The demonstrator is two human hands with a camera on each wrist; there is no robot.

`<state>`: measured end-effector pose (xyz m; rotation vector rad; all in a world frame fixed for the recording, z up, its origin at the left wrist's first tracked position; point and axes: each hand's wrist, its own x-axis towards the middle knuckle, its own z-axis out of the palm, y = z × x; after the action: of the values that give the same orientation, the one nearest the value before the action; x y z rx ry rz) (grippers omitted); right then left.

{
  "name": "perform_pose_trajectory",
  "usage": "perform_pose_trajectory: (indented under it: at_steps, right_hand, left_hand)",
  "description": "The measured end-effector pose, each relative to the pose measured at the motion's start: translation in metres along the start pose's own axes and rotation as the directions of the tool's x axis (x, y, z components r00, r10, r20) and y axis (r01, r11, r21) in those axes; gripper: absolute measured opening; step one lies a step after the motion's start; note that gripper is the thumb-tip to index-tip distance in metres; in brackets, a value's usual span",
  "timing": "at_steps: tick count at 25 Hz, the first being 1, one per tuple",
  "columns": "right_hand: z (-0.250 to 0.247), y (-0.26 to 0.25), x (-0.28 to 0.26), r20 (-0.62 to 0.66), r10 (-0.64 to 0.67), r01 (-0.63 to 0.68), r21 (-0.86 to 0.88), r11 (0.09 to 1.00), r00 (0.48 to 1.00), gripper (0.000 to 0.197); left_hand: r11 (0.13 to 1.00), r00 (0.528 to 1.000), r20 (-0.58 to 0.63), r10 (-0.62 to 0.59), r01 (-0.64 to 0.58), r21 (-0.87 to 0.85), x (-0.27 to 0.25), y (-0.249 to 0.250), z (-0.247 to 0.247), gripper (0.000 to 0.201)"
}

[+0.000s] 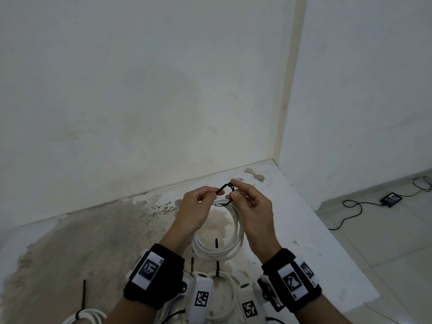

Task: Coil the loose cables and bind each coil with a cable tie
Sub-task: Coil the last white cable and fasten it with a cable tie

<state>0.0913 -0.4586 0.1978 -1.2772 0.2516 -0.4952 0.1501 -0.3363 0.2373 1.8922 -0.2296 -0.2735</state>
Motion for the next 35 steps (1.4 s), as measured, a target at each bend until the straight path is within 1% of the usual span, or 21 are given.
perform_pose_trajectory:
  at_steps: [3, 13, 19, 22, 26, 30, 33, 35]
  right_hand:
    - [0.000, 0.001, -0.001, 0.001, -0.015, 0.015, 0.003, 1.000, 1.000, 0.026]
    - [-0.003, 0.002, 0.001, 0.003, 0.012, -0.012, 0.025, 1.000, 1.000, 0.027]
    - [-0.006, -0.008, 0.004, 0.053, 0.026, -0.027, 0.029, 0.999, 0.998, 0.026]
    - [-0.008, -0.009, 0.005, 0.065, 0.029, -0.030, 0.008, 1.000, 0.997, 0.026]
    - [-0.007, -0.008, 0.003, 0.081, 0.004, -0.001, -0.039, 0.999, 0.997, 0.026]
    - [-0.007, -0.012, 0.005, 0.092, 0.062, -0.064, 0.022, 0.998, 0.994, 0.026]
    - [-0.011, -0.013, 0.006, 0.120, 0.109, -0.112, 0.015, 0.994, 0.987, 0.023]
    - [-0.012, -0.011, 0.006, 0.123, 0.116, -0.116, -0.008, 0.993, 0.986, 0.019]
  left_hand:
    - [1.000, 1.000, 0.000, 0.006, -0.006, 0.007, 0.000, -0.001, -0.001, 0.026]
    - [0.999, 0.999, 0.028, 0.018, -0.019, 0.043, -0.001, 0.002, 0.003, 0.026]
    - [1.000, 0.999, -0.031, -0.004, 0.003, -0.018, 0.001, -0.003, 0.004, 0.027]
    - [1.000, 1.000, -0.025, 0.006, -0.006, 0.001, -0.002, -0.003, 0.004, 0.026]
    - [1.000, 1.000, -0.014, 0.019, -0.019, 0.013, -0.006, 0.001, 0.003, 0.026]
    - [1.000, 1.000, 0.003, 0.029, -0.029, 0.010, -0.011, 0.007, 0.002, 0.025]
    - [1.000, 0.999, 0.040, 0.028, -0.029, 0.001, -0.016, 0.012, 0.001, 0.026]
    - [1.000, 0.998, 0.055, 0.014, -0.014, -0.015, -0.018, 0.011, 0.001, 0.026]
